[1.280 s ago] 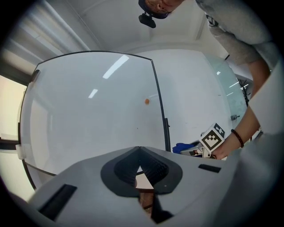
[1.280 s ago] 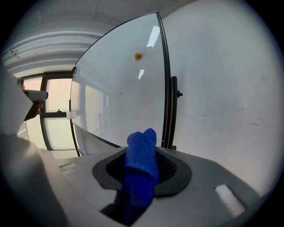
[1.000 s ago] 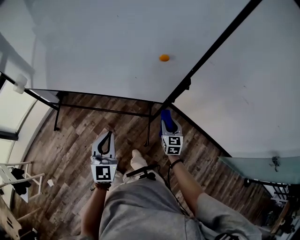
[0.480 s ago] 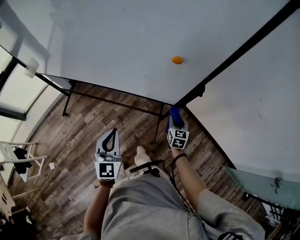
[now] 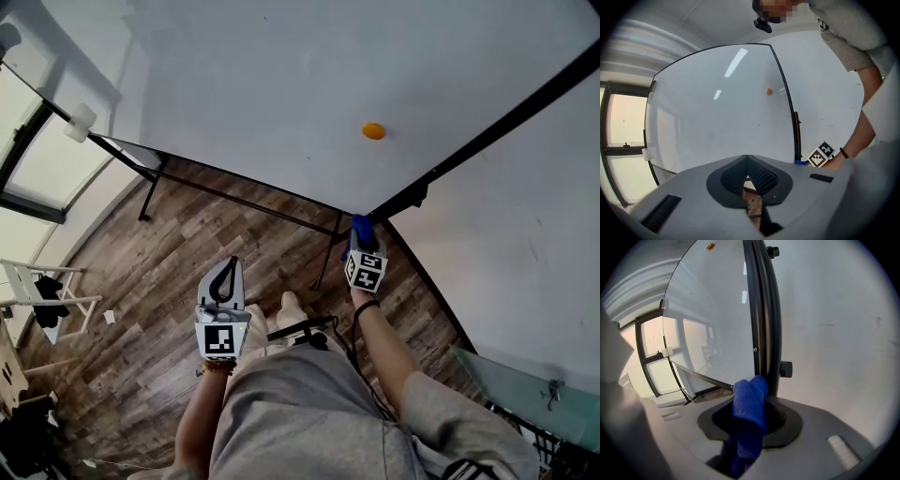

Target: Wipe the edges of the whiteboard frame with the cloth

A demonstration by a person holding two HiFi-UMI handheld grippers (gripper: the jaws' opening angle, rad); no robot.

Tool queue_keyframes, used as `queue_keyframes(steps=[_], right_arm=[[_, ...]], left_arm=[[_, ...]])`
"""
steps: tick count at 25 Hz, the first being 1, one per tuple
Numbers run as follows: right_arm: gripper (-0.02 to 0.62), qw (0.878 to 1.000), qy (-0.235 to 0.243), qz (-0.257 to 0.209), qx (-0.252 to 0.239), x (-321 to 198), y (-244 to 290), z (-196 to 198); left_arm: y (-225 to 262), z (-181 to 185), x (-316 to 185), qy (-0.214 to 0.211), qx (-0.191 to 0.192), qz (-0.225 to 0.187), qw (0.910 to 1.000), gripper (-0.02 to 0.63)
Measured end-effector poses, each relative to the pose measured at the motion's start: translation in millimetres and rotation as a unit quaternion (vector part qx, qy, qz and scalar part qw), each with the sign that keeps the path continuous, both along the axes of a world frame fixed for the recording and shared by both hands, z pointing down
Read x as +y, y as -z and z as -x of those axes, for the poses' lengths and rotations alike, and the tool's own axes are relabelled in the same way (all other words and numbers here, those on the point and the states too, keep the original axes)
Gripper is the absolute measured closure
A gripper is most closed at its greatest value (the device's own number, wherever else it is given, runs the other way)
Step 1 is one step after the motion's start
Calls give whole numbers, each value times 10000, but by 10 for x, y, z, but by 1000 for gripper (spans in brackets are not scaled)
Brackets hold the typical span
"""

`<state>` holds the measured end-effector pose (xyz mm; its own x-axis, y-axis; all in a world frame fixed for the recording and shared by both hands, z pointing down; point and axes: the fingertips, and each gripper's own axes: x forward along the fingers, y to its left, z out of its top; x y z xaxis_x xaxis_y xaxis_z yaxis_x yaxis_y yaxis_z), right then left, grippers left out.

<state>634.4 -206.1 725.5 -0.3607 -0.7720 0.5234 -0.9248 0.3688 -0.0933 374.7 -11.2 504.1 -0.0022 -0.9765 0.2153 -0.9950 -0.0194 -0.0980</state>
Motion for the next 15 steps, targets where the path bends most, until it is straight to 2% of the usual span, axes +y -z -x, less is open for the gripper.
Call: queue_keyframes(steps=[7, 15], right_arm=[[456, 9999, 34, 90, -41, -98, -77, 81], [456, 9994, -82, 250, -220, -165, -122, 135]], left_arm=[[-13, 72, -62, 201, 115, -19, 9997, 597], [17, 174, -182, 250, -109, -209, 9994, 597]])
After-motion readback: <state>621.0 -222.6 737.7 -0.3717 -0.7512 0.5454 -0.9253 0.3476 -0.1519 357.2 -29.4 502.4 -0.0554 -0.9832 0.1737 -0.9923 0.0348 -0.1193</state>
